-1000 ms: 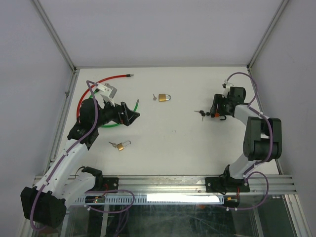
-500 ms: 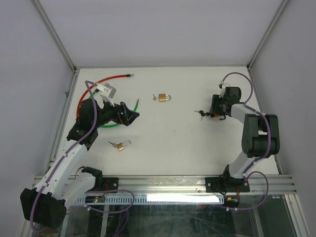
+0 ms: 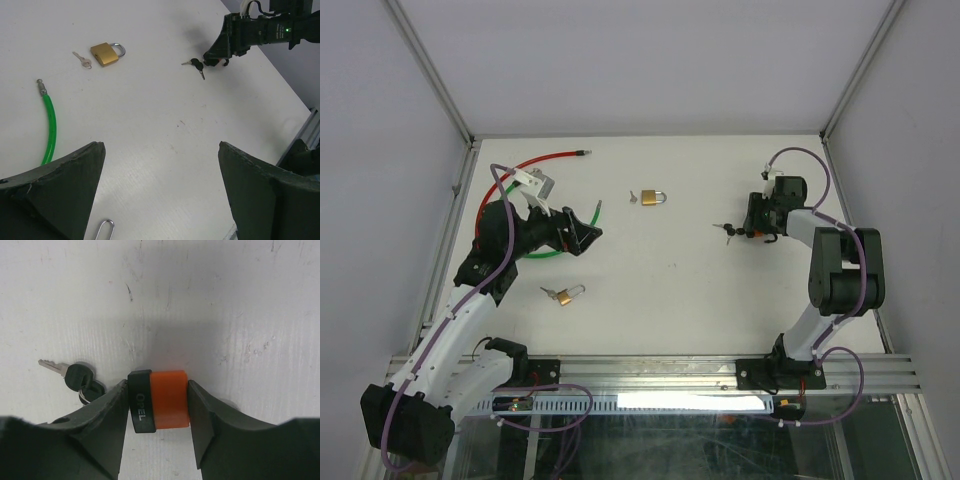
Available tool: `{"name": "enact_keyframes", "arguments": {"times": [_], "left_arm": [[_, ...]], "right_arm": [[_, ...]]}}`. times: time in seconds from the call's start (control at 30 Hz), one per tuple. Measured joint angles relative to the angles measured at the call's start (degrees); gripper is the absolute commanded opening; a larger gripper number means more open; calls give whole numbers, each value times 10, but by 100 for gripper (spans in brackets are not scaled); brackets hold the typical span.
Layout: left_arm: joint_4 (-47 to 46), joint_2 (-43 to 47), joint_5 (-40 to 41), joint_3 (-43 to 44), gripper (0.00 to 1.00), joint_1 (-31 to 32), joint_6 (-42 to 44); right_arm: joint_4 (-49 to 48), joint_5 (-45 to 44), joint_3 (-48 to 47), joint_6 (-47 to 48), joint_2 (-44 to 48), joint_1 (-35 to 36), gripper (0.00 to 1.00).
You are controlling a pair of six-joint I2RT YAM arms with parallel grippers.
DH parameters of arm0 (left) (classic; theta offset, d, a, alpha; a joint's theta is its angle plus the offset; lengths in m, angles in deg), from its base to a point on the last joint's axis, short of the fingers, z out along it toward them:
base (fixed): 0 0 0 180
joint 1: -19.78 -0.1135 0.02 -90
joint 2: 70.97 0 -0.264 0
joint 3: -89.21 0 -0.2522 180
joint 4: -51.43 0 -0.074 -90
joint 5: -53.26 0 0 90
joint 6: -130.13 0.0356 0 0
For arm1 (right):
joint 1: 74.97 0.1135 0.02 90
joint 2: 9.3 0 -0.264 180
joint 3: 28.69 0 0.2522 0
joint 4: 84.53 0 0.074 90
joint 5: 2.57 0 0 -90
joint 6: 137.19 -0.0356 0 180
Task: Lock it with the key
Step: Pick up the lock from the center of the board.
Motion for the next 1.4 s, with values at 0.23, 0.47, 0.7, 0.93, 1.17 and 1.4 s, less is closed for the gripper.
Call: {"name": "enact_keyframes", "arguments": {"times": [0.23, 0.47, 0.7, 0.93, 1.17, 1.4], "left_arm": [[0, 1, 0, 0, 99, 0, 0], [0, 1, 0, 0, 99, 0, 0], [0, 1, 0, 0, 99, 0, 0], [0, 1, 0, 0, 99, 0, 0], [-10, 1, -11, -2, 99, 0, -4], [-30, -1, -21, -19, 99, 0, -42]], "right_arm": [[1, 2, -1, 12, 1, 0, 23], [16, 18, -1, 17, 15, 0, 12], [33, 71, -1, 17, 33, 0, 6], [46, 130, -1, 17, 44, 0, 4], [48, 187, -1, 12, 64, 5, 4], [47, 245, -1, -9, 73, 35, 3]]}}
